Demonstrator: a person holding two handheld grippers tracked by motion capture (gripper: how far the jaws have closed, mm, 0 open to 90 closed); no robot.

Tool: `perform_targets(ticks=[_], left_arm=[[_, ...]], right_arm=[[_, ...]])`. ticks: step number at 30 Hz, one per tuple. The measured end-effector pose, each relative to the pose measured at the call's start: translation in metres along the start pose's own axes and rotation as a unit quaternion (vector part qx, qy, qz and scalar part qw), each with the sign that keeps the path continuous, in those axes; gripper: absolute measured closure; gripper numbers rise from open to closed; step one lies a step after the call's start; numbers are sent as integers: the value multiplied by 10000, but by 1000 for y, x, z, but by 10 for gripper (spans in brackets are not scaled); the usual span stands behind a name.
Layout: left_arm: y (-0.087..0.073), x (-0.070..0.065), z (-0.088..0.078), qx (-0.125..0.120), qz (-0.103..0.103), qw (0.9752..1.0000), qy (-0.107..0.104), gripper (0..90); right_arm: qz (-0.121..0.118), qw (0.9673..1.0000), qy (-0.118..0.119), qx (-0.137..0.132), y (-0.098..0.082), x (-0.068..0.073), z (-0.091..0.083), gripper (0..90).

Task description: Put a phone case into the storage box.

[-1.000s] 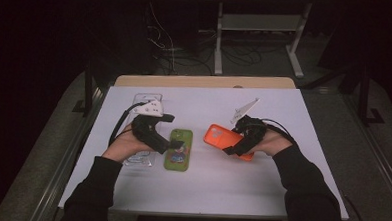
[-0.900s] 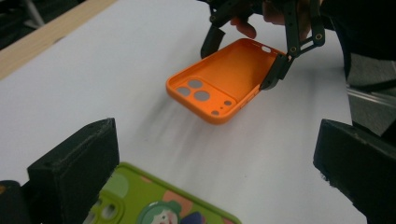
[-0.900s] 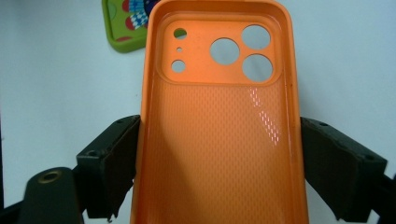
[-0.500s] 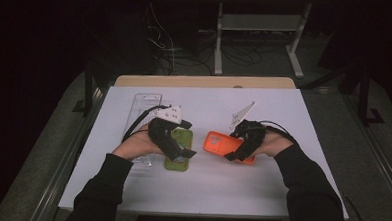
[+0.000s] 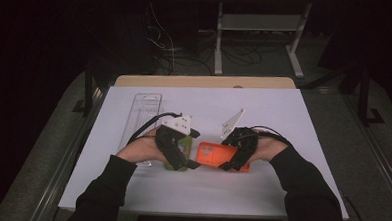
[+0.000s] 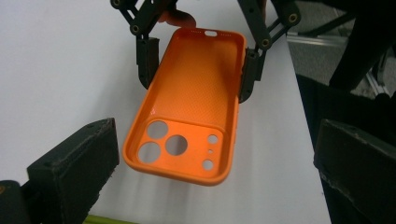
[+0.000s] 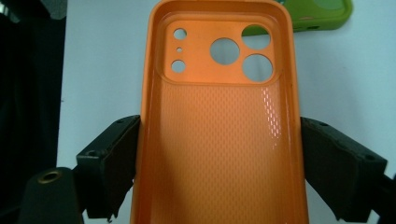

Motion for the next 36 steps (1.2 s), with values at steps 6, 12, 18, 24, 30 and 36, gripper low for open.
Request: perform_targets(ticks=[6, 12, 18, 24, 30, 36], left_arm=[[-1, -5, 10, 153, 112, 9997, -129, 0], [-4, -7, 17, 339, 240, 9989, -216, 0], [-7, -9, 23, 436, 233, 9983, -315, 0], [-12, -9, 29, 542, 161, 9978, -334, 0], [-16, -12, 37, 677, 107, 9967, -423, 0], [-17, -12, 41, 642, 110, 9970, -423, 34]], right_arm=[[-139, 9997, 178, 113, 1, 9, 4, 149], [-319, 9989, 308, 141, 5, 18, 3, 149], [-449, 9984, 329, 105, 9, 24, 0, 149], [-477, 9983, 339, 84, 10, 26, -1, 149], [-531, 9980, 336, -12, 12, 26, -3, 149], [-511, 9982, 325, -8, 12, 26, -4, 149]])
Point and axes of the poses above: each handheld gripper's, and its own axes: z roughly forward along the jaws, y roughly out of its top, x roughly to its left, the point moved 6 cm from there along z, roughly forward along the jaws, and after that the axes turned 11 degrees about z, right-handed, at the moved point
